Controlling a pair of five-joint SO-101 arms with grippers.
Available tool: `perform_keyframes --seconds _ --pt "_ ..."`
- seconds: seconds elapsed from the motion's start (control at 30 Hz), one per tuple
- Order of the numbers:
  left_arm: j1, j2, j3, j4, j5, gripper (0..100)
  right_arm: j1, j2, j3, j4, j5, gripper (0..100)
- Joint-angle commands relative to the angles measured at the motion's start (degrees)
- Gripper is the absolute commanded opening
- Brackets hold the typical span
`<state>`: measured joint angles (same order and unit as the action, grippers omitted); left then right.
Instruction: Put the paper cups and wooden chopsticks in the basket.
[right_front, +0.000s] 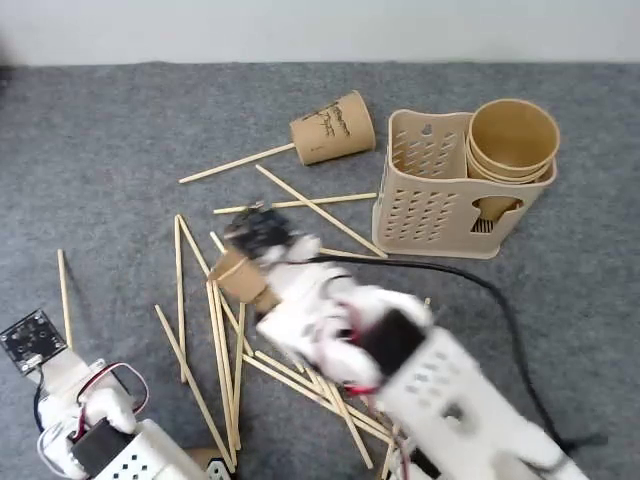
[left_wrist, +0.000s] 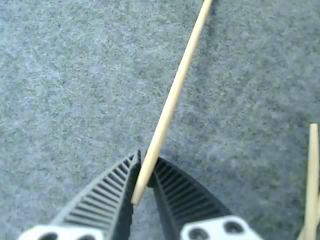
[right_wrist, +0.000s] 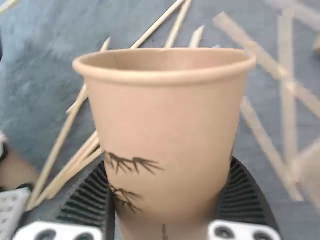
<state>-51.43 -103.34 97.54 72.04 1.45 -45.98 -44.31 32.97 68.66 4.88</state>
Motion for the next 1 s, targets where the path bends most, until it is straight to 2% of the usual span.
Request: perform_keyframes --seconds 0.0,0.23,0.37,0.53,0.7,0.8,0.97 --pt "-0.26 -0.88 -1.1 0.26 0.0 1 9.98 -10.95 -2.9 0.04 4.66 16.1" --pt "-0.18 -0.88 -1.1 0.26 0.0 1 33.54 -18.42 -2.9 -12.88 5.27 16.2" --pt "-0.18 -0.88 -1.1 0.26 0.0 1 42.07 -15.08 -2.55 -22.11 5.19 16.2" --pt "-0.18 -0.88 -1.1 0.26 0.0 1 48.22 -6.46 -2.55 -33.27 5.01 16.2" --pt "-0.18 -0.88 -1.1 0.26 0.0 1 52.44 3.82 -2.55 -45.05 -0.53 16.2" --pt "-0.18 -0.88 -1.1 0.26 0.0 1 55.08 9.63 -2.46 -50.86 -1.14 16.2" --pt "-0.18 -0.88 -1.1 0.26 0.0 1 56.22 18.24 -2.46 -53.14 -1.14 16.2"
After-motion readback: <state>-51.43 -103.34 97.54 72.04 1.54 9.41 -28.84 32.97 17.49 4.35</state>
